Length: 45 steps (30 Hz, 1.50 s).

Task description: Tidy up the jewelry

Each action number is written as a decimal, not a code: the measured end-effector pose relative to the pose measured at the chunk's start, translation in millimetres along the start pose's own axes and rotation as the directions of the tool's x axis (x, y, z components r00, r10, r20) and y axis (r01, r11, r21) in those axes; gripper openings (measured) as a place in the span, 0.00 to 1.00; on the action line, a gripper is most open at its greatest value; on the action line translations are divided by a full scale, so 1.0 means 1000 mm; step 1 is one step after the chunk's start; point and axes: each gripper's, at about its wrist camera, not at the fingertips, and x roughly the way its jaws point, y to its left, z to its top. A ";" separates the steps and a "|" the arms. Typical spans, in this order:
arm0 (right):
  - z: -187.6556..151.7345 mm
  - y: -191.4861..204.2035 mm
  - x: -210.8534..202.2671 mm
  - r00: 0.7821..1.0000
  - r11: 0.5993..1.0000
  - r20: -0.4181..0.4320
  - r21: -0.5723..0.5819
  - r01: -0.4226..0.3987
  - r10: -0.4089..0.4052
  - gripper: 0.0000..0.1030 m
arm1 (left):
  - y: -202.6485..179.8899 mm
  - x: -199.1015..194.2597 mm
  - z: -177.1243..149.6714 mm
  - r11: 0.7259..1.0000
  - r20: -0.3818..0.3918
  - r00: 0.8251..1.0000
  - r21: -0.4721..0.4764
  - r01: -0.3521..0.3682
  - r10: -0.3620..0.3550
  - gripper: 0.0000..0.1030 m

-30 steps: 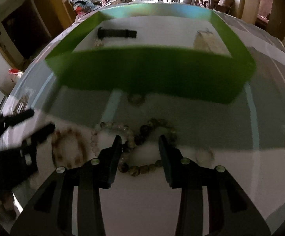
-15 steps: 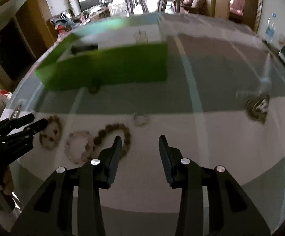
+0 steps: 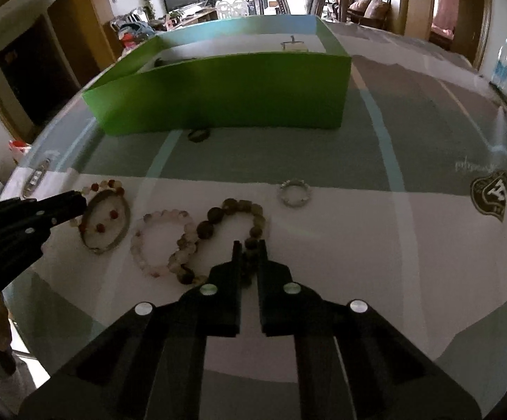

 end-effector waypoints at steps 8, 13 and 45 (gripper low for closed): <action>0.008 -0.005 -0.023 0.998 1.000 0.063 0.026 -0.005 0.004 0.08 | 0.011 -0.032 0.005 1.000 0.072 0.997 -0.024 -0.014 0.016 0.08; 0.006 -0.023 -0.037 0.996 0.997 0.088 0.068 0.023 -0.029 0.08 | 0.033 -0.024 -0.010 0.996 0.029 0.998 -0.074 -0.057 0.059 0.08; -0.018 -0.021 -0.003 0.980 0.980 0.057 0.068 0.188 -0.191 0.35 | 0.042 -0.004 -0.034 0.966 -0.005 0.971 -0.102 -0.237 0.237 0.39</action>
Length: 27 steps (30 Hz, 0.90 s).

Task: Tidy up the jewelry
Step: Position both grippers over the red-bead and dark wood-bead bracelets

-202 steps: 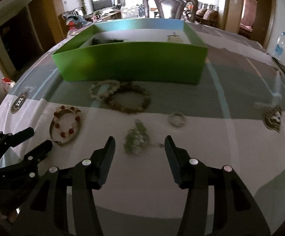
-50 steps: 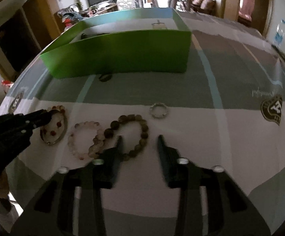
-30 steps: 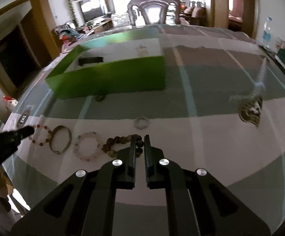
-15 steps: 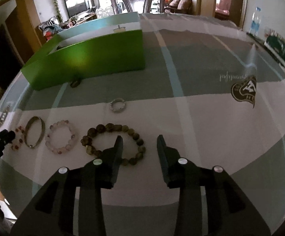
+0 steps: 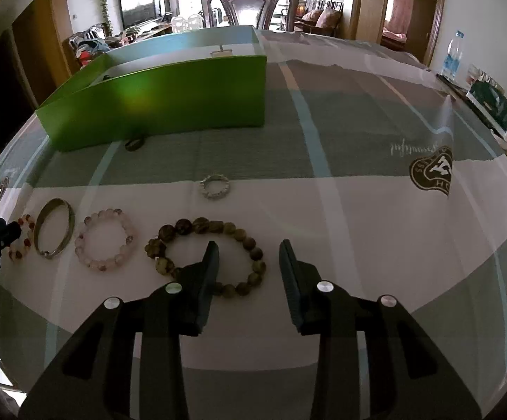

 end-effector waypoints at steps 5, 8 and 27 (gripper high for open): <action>0.000 0.000 0.000 1.000 1.000 0.002 -0.003 0.000 0.000 0.35 | -0.002 -0.001 -0.001 1.000 0.002 1.000 0.001 -0.003 0.003 0.41; -0.001 0.000 0.000 1.000 1.000 0.007 -0.006 0.000 0.000 0.35 | -0.003 -0.001 -0.002 1.000 0.008 1.000 0.004 -0.013 0.013 0.42; -0.006 0.003 -0.003 1.000 1.000 0.030 -0.022 0.008 -0.007 0.36 | -0.009 -0.002 -0.006 0.998 0.033 0.998 0.019 -0.054 0.054 0.48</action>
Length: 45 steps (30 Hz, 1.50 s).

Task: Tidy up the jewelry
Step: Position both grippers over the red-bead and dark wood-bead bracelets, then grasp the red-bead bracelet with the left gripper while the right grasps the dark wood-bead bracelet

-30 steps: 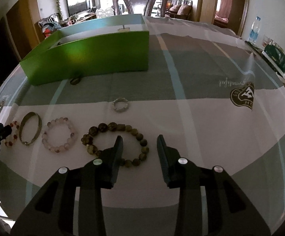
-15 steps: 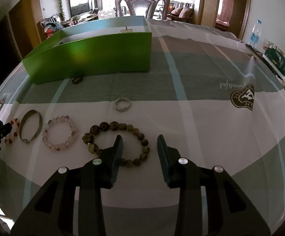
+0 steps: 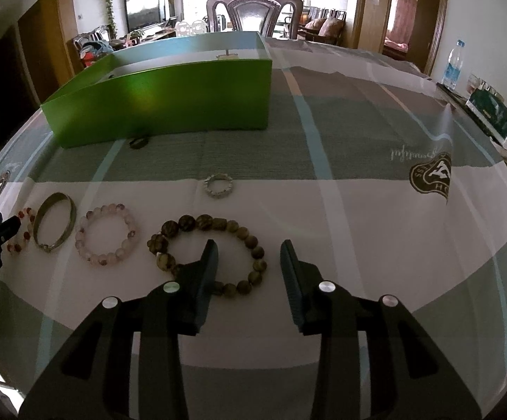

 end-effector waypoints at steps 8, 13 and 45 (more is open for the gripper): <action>0.000 0.000 0.000 1.000 1.000 0.008 0.001 0.000 0.000 0.36 | 0.000 0.001 0.000 1.000 0.005 1.000 -0.001 -0.008 0.008 0.50; -0.001 0.001 0.000 1.000 1.000 0.018 -0.004 0.001 -0.001 0.36 | -0.007 -0.001 -0.002 0.999 0.024 0.999 0.030 -0.023 0.022 0.44; -0.003 0.008 0.002 0.995 0.996 0.031 -0.024 -0.089 0.090 0.09 | -0.026 -0.014 -0.010 0.991 0.016 0.997 0.108 0.076 -0.078 0.16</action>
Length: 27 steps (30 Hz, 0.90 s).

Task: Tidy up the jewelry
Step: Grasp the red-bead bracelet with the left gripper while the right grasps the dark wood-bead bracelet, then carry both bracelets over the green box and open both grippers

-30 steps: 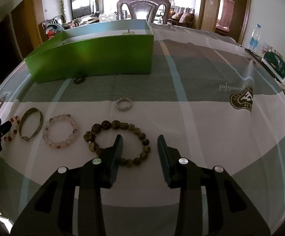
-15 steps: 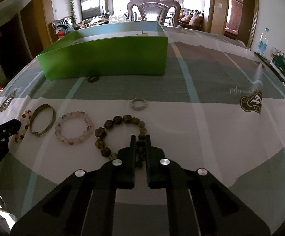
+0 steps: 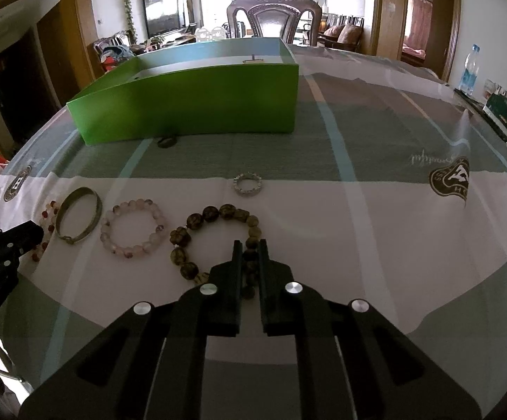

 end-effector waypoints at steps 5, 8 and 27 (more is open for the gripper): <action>0.001 -0.001 0.001 1.000 1.000 0.001 0.004 -0.012 0.012 0.13 | 0.002 0.001 -0.001 1.000 0.003 1.000 -0.007 -0.010 0.010 0.27; 0.000 -0.002 0.001 1.000 1.000 0.002 0.007 -0.008 0.008 0.28 | 0.004 0.002 0.000 1.000 0.004 1.000 -0.012 -0.010 0.010 0.30; -0.001 0.001 0.001 1.000 1.000 0.001 -0.019 -0.024 0.024 0.09 | 0.015 0.004 0.000 0.993 -0.014 0.994 -0.054 0.104 -0.104 0.12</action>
